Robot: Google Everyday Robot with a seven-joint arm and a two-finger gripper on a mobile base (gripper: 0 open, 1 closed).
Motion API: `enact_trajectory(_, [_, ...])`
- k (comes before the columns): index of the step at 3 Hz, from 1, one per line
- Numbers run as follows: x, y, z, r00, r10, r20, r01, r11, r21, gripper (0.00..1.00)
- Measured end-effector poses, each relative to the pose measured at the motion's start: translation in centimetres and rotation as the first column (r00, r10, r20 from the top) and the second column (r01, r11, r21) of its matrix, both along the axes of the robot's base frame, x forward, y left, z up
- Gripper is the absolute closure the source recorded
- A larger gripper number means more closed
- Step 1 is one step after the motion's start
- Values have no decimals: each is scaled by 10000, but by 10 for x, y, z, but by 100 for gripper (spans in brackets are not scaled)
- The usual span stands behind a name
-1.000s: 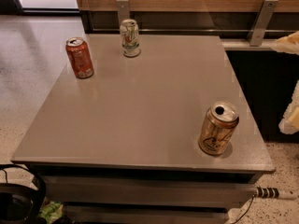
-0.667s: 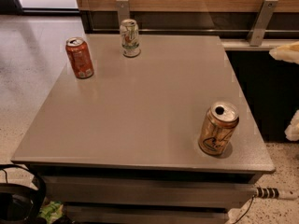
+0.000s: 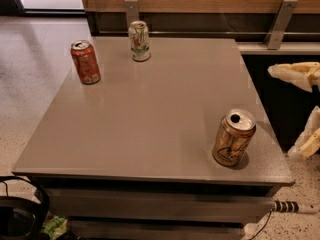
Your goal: Move orange can near 7up can
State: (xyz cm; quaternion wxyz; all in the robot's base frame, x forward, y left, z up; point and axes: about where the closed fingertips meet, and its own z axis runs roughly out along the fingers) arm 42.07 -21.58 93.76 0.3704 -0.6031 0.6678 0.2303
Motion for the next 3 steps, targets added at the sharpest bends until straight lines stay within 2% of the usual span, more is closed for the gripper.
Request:
enact_trajectory(1, [3,12,-10,9994,332,79,-338,9953,908,0])
enact_trajectory(3, [21,31,-40,9970,763,108,-767,9715,2244,0])
